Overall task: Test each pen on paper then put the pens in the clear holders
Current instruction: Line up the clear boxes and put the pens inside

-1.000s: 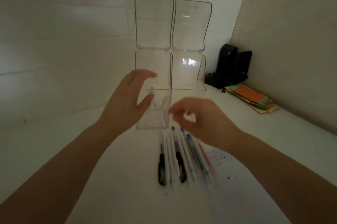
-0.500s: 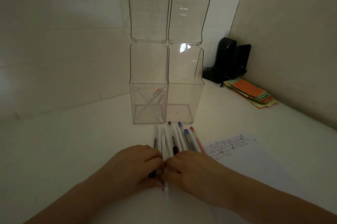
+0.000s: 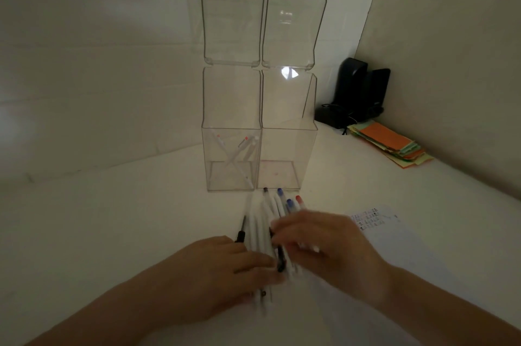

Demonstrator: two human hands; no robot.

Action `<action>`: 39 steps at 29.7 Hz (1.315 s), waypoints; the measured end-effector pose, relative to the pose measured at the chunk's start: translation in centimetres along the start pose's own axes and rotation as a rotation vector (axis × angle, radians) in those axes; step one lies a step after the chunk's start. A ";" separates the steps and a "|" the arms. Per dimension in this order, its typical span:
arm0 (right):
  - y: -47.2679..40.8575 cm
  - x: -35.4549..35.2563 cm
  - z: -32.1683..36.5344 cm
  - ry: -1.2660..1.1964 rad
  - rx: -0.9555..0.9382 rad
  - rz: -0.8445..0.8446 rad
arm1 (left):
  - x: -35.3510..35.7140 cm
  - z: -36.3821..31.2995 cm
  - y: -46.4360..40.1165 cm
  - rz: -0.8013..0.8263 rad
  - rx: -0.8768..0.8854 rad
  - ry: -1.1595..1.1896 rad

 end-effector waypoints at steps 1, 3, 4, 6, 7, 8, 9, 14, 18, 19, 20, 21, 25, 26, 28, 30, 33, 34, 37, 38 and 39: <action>-0.2 -0.7 -0.4 -0.069 0.052 -0.089 | 0.0 -0.3 -0.3 0.006 0.025 -0.048; -0.6 -2.0 -1.0 -0.121 0.142 -0.217 | -0.2 -0.9 -1.1 0.012 0.079 -0.141; -0.8 -2.4 -1.3 -0.122 0.178 -0.253 | -0.4 -1.3 -1.6 0.017 0.101 -0.178; -1.1 -3.2 -1.7 -0.128 0.236 -0.301 | -0.8 -2.1 -2.7 0.027 0.136 -0.222; -1.3 -3.6 -1.7 -0.124 0.255 -0.321 | -0.8 -2.3 -3.1 0.044 0.154 -0.240; -1.5 -4.0 -1.7 -0.115 0.267 -0.342 | -0.7 -2.4 -3.5 0.069 0.168 -0.254; -1.6 -4.5 -1.5 -0.106 0.277 -0.367 | -0.7 -2.5 -3.7 0.089 0.169 -0.254; -2.0 -9.9 0.0 -0.202 0.273 -0.684 | -5.3 -0.1 -2.9 -0.096 0.004 -0.021; -4.1 -13.4 0.9 -0.281 0.145 -0.885 | -12.1 3.8 -0.3 -0.527 -0.179 0.307; -5.0 -13.4 0.8 -0.272 0.133 -0.885 | -13.2 4.9 0.2 -0.629 -0.235 0.334; -6.1 -13.1 0.5 -0.256 0.130 -0.868 | -14.0 5.8 0.5 -0.720 -0.294 0.337; -7.2 -12.6 0.2 -0.234 0.133 -0.834 | -14.5 6.7 0.6 -0.790 -0.353 0.348; -11.0 -9.1 -1.9 -0.009 0.202 -0.548 | -13.4 10.2 -0.7 -0.834 -0.553 0.488; -11.6 -8.2 -2.6 0.015 0.243 -0.465 | -12.8 10.9 -1.2 -0.805 -0.585 0.482; -12.3 -6.6 -3.8 0.008 0.327 -0.320 | -11.6 12.2 -2.1 -0.717 -0.625 0.448; -12.2 -5.8 -4.8 -0.062 0.381 -0.262 | -10.4 13.0 -2.8 -0.599 -0.660 0.384; -11.0 -5.9 -5.4 -0.166 0.415 -0.269 | -8.4 14.0 -3.0 -0.460 -0.704 0.294; -10.5 -6.0 -5.4 -0.172 0.424 -0.245 | -7.9 14.0 -2.9 -0.415 -0.698 0.238; -8.2 -5.6 -4.7 -0.106 0.426 -0.038 | -7.4 12.3 -2.5 -0.410 -0.676 0.057; -7.1 -5.0 -4.3 -0.077 0.415 0.062 | -7.4 11.2 -2.3 -0.442 -0.658 0.043; -5.9 -4.2 -4.1 -0.043 0.403 0.170 | -7.3 9.9 -2.1 -0.467 -0.613 0.053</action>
Point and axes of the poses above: each hand's wrist, its own y-axis away from the middle knuckle, its own x-axis out of the palm, z = x × y, the point moved 5 cm from there along -y, towards the middle knuckle, and after that the axes turned 14 degrees about z, right-handed, at the moved point
